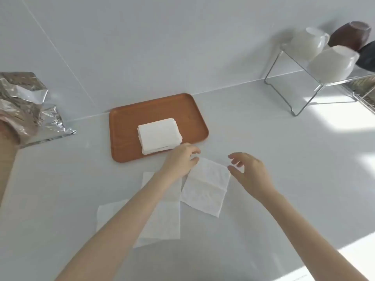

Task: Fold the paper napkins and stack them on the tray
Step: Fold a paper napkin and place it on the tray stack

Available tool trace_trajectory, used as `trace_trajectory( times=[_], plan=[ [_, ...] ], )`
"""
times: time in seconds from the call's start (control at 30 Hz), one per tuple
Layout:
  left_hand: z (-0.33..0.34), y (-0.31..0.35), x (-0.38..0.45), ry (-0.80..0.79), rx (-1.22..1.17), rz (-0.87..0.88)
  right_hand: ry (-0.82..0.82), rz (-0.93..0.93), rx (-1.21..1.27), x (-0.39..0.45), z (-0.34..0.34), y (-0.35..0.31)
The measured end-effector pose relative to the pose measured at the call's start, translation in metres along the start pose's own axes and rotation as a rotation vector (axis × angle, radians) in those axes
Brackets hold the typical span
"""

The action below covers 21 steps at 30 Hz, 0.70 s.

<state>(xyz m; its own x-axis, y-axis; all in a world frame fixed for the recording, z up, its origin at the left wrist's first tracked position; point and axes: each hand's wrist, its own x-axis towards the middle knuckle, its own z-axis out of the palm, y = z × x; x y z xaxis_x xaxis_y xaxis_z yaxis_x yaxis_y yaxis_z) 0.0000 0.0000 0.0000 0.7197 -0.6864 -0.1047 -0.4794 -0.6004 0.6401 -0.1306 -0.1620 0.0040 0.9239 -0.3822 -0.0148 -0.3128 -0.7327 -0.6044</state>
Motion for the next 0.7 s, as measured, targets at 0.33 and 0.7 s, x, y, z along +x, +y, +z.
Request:
trace_trajectory(
  times=[0.33, 0.7],
  plan=[
    [0.026, -0.016, 0.018, 0.026, 0.123, -0.001, -0.089, 0.191, -0.115, 0.024, 0.036, 0.023],
    [-0.054, 0.024, -0.012, 0.359, -0.239, 0.079, 0.087, -0.122, 0.271, 0.037, -0.053, -0.053]
  ],
)
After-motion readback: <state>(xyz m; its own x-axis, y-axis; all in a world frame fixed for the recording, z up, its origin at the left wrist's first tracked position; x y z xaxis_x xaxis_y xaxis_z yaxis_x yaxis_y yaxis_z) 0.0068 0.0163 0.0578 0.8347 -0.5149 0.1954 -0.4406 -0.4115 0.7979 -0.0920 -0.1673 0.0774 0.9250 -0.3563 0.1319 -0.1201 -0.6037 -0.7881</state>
